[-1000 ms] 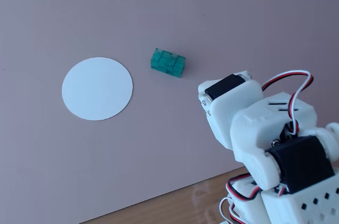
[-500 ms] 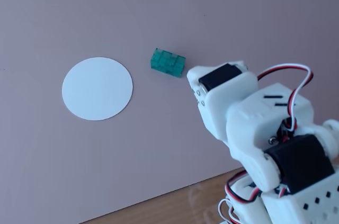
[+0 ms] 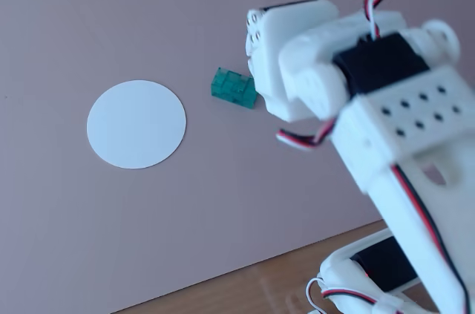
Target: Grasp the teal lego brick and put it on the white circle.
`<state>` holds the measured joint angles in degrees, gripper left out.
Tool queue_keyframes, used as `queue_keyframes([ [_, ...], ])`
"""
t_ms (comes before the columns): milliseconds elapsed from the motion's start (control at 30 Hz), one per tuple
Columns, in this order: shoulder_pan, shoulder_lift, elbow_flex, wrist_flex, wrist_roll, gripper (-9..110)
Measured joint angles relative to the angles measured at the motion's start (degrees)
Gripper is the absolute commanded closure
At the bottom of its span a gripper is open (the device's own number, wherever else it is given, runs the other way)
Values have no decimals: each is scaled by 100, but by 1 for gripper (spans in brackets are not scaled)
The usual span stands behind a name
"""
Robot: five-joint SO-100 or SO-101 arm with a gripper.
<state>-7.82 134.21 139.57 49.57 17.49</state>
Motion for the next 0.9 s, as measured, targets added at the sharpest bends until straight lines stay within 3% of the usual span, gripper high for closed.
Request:
queue_keyframes([
  [200, 9, -1652, -800, -18, 396, 100],
  [367, 0, -2742, -1283, -18, 703, 79],
  [533, -193, -3006, -1292, -18, 1107, 74],
  [767, -369, -3480, -1318, -18, 1257, 78],
  [900, -272, -3876, -1441, -18, 1222, 93],
])
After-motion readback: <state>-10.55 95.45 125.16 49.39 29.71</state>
